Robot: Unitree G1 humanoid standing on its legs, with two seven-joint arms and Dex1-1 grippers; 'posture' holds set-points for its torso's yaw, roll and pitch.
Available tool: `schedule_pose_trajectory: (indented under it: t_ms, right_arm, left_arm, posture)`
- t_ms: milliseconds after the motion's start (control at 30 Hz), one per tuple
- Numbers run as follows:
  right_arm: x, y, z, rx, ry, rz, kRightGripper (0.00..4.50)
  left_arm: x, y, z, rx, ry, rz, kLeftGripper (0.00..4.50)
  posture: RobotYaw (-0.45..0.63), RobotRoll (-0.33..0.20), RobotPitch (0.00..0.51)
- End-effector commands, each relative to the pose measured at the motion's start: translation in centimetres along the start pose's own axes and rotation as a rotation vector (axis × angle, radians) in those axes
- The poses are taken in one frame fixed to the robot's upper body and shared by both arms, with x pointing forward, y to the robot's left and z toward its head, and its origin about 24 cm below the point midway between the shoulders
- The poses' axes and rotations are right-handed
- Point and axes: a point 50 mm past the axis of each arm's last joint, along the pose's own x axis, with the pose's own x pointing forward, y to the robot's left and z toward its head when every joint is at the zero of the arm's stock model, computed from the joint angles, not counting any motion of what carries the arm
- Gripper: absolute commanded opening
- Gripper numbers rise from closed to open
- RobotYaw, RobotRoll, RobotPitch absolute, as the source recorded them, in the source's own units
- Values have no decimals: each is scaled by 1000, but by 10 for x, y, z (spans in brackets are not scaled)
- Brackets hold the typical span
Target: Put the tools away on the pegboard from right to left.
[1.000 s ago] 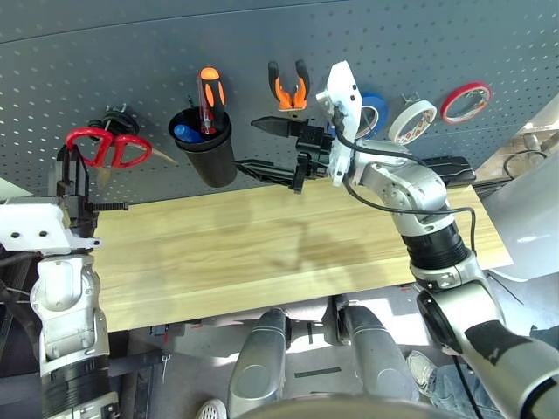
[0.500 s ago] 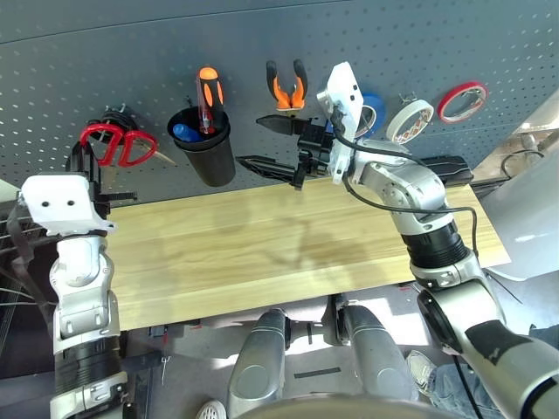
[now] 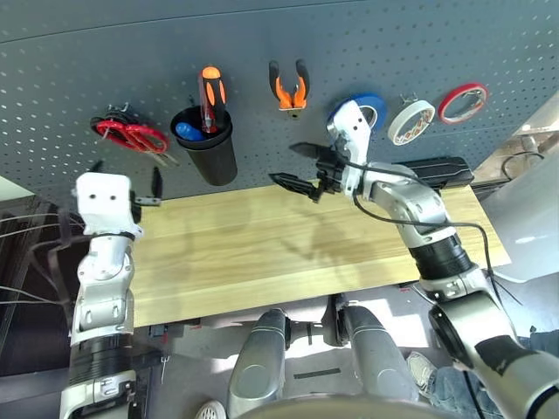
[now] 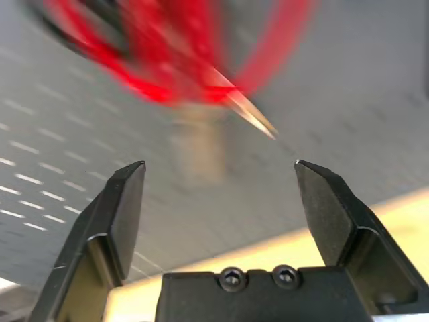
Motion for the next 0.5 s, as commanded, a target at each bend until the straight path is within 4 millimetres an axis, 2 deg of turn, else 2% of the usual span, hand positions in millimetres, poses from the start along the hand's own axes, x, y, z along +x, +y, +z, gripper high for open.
schedule_pose_trajectory:
  t_ms: [33, 100, 233, 400, 500]
  right_arm:
    - [-4, -12, -32, 53, 96, -127, 4500]
    - [-8, -20, -42, 73, 133, -202, 4500]
    - [-29, -50, -64, 181, 224, -508, 4500]
    - [-60, -80, -78, 271, 250, -761, 4500]
    - [-74, -91, -80, 275, 259, -820, 4500]
  left_arm:
    - [-7, -18, -27, -29, 165, -71, 4464]
    - [-7, -25, -31, -24, 187, -100, 4464]
    - [-1, -36, -37, -60, 230, -100, 4464]
    - [10, -52, -35, -68, 250, -141, 4464]
    - [15, -57, -34, -88, 262, -141, 4464]
  posture:
    - [55, 0, 251]
    - [54, 0, 254]
    - [40, 0, 260]
    - [7, 0, 272]
    - [-5, 0, 273]
